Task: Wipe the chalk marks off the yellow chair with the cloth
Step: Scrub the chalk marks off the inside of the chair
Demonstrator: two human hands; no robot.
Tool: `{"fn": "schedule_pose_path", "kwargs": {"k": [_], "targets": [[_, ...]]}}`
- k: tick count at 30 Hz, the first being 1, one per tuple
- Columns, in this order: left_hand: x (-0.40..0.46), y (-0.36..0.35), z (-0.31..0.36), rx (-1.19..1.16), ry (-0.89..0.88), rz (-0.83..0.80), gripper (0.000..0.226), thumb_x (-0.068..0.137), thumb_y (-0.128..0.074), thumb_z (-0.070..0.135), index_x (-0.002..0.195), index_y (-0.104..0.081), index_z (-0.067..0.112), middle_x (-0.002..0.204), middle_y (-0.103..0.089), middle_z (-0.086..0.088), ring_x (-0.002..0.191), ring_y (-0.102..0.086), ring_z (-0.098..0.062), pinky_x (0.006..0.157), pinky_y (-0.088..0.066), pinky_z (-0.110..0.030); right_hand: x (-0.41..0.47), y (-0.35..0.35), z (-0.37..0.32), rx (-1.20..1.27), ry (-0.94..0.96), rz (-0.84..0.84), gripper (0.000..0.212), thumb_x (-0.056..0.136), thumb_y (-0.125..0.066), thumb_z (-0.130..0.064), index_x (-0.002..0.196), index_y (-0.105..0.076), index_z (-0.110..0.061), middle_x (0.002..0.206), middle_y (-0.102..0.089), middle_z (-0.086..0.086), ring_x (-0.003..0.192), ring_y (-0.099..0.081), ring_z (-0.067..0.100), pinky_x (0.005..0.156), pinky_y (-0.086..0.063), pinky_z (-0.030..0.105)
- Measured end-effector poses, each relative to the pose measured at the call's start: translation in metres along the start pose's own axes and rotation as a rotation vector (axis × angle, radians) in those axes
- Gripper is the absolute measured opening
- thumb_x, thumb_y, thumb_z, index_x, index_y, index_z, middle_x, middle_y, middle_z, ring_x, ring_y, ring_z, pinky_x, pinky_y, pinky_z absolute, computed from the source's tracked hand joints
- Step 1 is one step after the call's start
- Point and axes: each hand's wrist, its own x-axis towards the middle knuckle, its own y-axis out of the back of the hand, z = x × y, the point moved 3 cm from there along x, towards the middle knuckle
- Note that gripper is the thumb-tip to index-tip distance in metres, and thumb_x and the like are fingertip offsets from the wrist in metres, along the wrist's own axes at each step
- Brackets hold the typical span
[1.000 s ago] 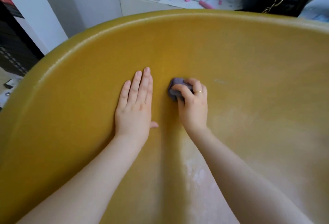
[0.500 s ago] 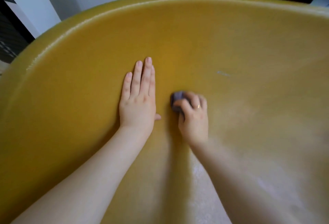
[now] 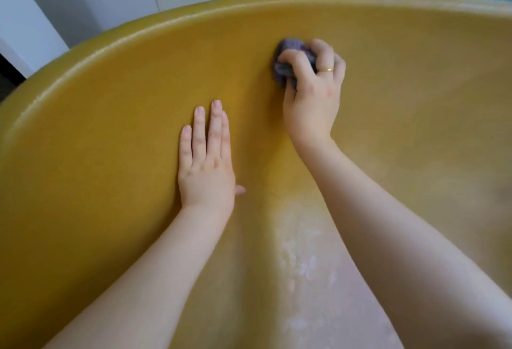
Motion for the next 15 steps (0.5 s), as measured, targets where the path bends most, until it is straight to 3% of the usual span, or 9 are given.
{"fn": "schedule_pose_path", "kwargs": {"k": [4, 10, 15], "targets": [[0.000, 0.003, 0.001, 0.010, 0.013, 0.002, 0.147, 0.036, -0.065, 0.081, 0.143, -0.001, 0.003, 0.157, -0.013, -0.005, 0.143, -0.019, -0.025, 0.111, 0.000, -0.039, -0.003, 0.002, 0.003, 0.048, 0.056, -0.027, 0.021, 0.075, -0.054, -0.001, 0.084, -0.070, -0.013, 0.106, -0.063, 0.014, 0.096, -0.050, 0.036, 0.076, -0.039, 0.030], [-0.001, 0.004, 0.003, -0.078, -0.008, -0.001, 0.147, 0.032, -0.076, 0.071, 0.143, -0.008, 0.003, 0.156, -0.019, -0.009, 0.142, -0.024, -0.028, 0.111, -0.004, -0.039, -0.137, 0.020, 0.037, 0.087, 0.109, -0.405, 0.022, 0.077, -0.056, -0.006, 0.090, -0.061, -0.023, 0.110, -0.054, 0.005, 0.094, -0.044, 0.028, 0.079, -0.042, 0.036], [0.005, 0.002, 0.010, -0.157, -0.050, 0.000, 0.152, 0.018, -0.076, 0.072, 0.140, -0.020, 0.000, 0.151, -0.031, -0.013, 0.137, -0.033, -0.026, 0.112, -0.013, -0.038, -0.181, 0.044, 0.046, 0.059, 0.127, -0.498, 0.023, 0.079, -0.053, -0.012, 0.095, -0.057, -0.028, 0.111, -0.050, 0.000, 0.089, -0.044, 0.024, 0.073, -0.041, 0.028]]}}
